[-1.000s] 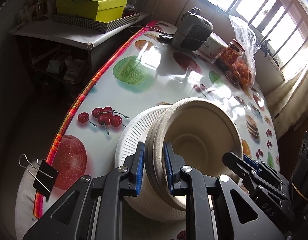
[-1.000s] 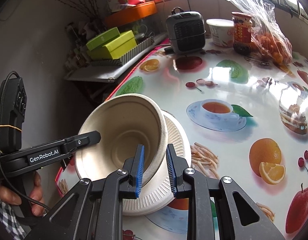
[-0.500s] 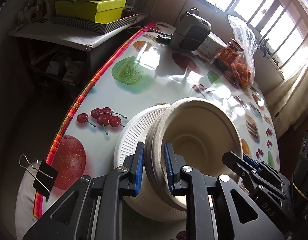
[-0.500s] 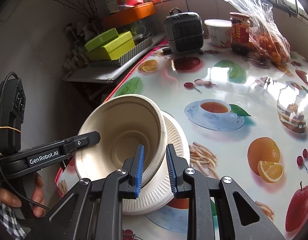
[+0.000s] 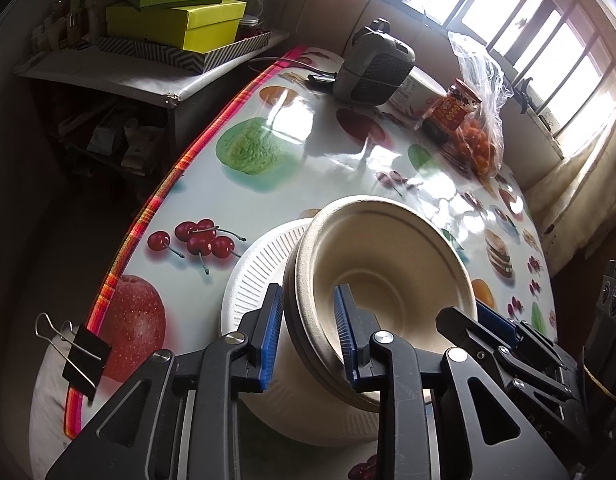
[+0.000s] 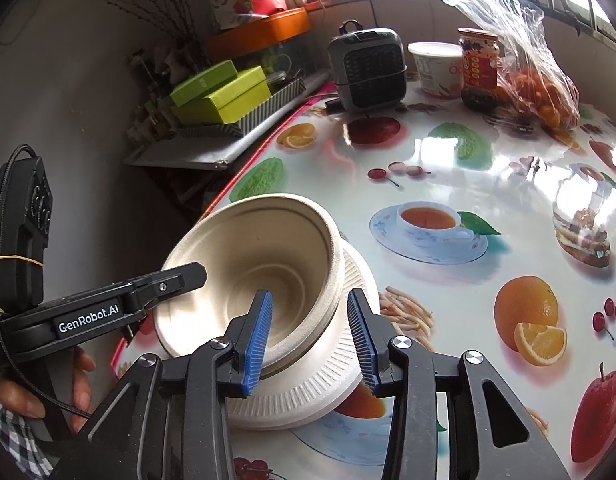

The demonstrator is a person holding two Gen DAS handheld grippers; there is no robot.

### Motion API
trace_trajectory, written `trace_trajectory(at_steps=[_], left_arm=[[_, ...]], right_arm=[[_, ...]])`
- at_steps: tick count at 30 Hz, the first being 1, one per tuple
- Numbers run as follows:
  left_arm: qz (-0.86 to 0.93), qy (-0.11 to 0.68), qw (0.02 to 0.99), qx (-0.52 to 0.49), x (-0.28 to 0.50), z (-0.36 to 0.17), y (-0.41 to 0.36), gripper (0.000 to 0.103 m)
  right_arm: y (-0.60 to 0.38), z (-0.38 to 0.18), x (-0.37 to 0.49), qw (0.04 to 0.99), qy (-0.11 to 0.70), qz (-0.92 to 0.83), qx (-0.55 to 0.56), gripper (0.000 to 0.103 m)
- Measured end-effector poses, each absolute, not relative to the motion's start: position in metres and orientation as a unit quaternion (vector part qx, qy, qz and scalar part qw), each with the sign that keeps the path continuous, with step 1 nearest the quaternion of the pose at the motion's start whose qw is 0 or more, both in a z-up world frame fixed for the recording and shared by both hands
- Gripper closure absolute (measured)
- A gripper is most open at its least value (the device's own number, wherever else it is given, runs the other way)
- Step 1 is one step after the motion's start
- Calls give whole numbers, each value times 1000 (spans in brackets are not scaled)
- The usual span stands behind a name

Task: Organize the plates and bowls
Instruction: 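Lower the nested bowls onto the white plate stack and open both tools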

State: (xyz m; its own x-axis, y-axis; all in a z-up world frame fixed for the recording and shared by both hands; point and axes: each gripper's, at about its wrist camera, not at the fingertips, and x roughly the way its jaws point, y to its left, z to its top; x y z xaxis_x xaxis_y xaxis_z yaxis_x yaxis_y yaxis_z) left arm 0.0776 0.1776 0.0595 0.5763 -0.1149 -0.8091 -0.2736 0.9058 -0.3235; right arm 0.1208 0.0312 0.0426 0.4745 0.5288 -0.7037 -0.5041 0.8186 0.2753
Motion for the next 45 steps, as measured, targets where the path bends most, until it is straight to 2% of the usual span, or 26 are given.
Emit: trace_trajectory(at_steps=[3, 8, 12, 32, 36, 45], left_arm=[[44, 454, 864, -216, 78, 61, 178, 65], [42, 452, 865, -214, 77, 62, 177, 63], [46, 444, 870, -208, 73, 65, 176, 58], [75, 381, 905, -173, 12, 86, 165, 56], [90, 380, 908, -153, -2, 76, 160, 56], [107, 378, 914, -99, -28, 48, 143, 56]], right_arm=[[31, 43, 121, 859, 414, 299, 16, 58], [30, 44, 121, 860, 413, 299, 18, 58], [29, 45, 118, 863, 407, 299, 22, 56], [3, 56, 62, 888, 351, 298, 23, 53], [-2, 51, 46, 890, 344, 300, 10, 50], [-7, 23, 25, 894, 350, 279, -15, 49]])
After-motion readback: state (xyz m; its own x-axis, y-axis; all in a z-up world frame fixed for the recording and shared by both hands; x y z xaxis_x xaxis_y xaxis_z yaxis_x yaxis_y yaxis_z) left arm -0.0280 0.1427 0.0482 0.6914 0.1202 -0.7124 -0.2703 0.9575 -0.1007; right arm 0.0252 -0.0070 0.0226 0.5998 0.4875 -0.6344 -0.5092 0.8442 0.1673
